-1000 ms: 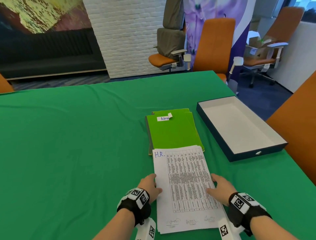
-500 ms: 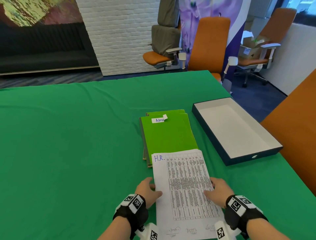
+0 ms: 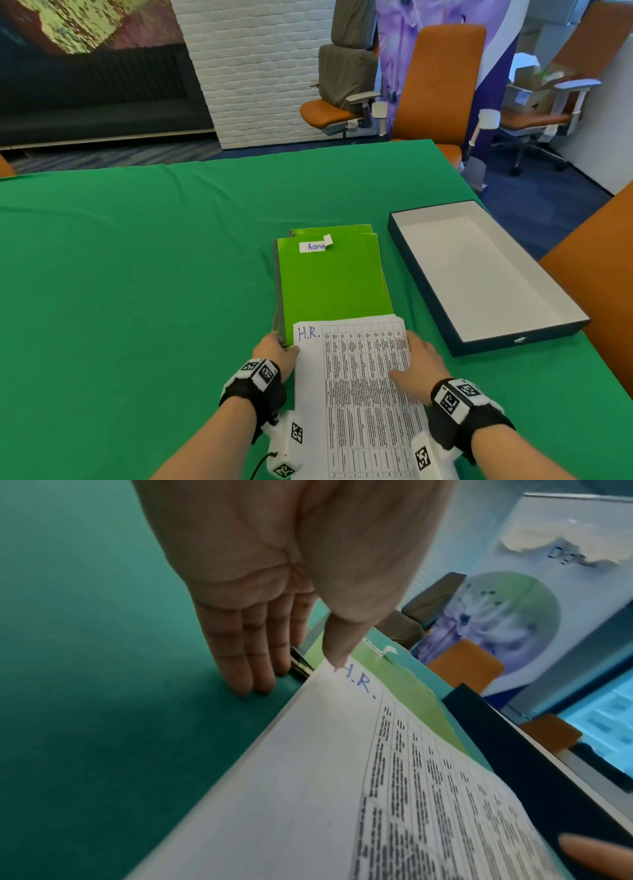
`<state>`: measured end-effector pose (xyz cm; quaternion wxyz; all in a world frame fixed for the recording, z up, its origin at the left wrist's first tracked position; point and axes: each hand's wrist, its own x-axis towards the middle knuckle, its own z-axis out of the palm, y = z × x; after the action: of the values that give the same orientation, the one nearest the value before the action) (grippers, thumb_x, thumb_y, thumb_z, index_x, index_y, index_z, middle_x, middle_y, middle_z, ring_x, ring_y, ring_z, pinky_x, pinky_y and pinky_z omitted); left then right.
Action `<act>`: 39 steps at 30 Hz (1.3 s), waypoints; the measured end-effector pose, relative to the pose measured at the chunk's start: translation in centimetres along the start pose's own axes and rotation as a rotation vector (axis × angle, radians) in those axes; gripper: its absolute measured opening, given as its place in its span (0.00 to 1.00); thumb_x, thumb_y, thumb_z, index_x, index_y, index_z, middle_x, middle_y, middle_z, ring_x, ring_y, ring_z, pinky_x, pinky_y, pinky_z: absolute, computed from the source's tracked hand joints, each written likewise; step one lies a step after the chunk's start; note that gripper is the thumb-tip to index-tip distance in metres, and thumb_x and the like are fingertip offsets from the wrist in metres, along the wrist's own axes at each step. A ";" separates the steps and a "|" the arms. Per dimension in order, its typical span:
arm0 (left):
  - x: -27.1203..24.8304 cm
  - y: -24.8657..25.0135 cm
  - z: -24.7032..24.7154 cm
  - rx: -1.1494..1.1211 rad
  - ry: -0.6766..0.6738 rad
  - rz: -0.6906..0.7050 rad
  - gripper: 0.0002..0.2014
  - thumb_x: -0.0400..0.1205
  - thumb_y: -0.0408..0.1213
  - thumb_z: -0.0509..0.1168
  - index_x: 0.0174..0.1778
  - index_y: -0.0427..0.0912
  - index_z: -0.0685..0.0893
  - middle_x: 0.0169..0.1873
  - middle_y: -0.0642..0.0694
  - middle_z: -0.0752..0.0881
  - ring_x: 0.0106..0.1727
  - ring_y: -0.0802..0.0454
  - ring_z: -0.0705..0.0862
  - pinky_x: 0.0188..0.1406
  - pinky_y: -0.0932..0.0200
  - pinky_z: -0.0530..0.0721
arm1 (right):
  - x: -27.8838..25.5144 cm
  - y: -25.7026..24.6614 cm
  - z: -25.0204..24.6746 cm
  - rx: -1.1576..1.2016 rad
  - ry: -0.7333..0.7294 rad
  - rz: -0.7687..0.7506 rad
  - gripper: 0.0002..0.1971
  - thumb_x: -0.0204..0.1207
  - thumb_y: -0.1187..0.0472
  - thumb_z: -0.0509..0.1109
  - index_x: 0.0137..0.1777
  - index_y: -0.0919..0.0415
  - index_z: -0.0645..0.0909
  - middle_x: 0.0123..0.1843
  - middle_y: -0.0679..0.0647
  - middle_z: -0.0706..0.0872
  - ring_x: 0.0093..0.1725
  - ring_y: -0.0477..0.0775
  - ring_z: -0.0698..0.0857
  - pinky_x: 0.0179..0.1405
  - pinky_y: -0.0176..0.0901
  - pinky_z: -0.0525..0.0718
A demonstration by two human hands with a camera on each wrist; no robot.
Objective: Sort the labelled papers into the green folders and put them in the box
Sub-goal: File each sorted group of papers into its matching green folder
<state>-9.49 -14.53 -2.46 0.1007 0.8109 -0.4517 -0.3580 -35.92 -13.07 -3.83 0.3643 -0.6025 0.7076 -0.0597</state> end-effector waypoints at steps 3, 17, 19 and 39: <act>1.0 0.1 0.5 -0.167 0.047 -0.098 0.14 0.78 0.46 0.68 0.48 0.42 0.73 0.44 0.41 0.85 0.44 0.42 0.86 0.45 0.53 0.86 | 1.1 0.8 0.0 0.083 0.008 0.091 0.50 0.67 0.50 0.77 0.82 0.56 0.49 0.78 0.60 0.62 0.76 0.61 0.67 0.77 0.57 0.67; 2.1 0.1 0.7 -0.321 0.025 -0.160 0.18 0.69 0.42 0.77 0.39 0.42 0.72 0.40 0.34 0.89 0.32 0.43 0.84 0.43 0.41 0.89 | 2.9 -0.7 0.0 0.165 0.063 0.138 0.22 0.65 0.62 0.78 0.53 0.55 0.69 0.49 0.51 0.83 0.47 0.51 0.84 0.50 0.51 0.86; 2.0 0.1 0.5 -0.310 0.008 -0.167 0.19 0.69 0.42 0.77 0.41 0.43 0.72 0.38 0.37 0.89 0.32 0.43 0.86 0.39 0.43 0.90 | 2.9 -0.8 -0.4 0.186 0.030 0.140 0.22 0.68 0.64 0.76 0.55 0.55 0.67 0.47 0.50 0.84 0.43 0.50 0.85 0.47 0.50 0.88; 2.7 1.1 0.1 -0.002 0.063 -0.060 0.23 0.76 0.48 0.70 0.56 0.40 0.68 0.50 0.39 0.83 0.43 0.40 0.86 0.37 0.51 0.86 | 2.1 -1.9 -1.0 -0.244 -0.076 0.179 0.48 0.68 0.67 0.71 0.81 0.57 0.43 0.74 0.63 0.65 0.67 0.60 0.76 0.63 0.50 0.81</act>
<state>-9.36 -17.31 -3.30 0.1052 0.8348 -0.4235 -0.3356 -34.96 -15.81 -3.01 0.3189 -0.5787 0.7461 0.0823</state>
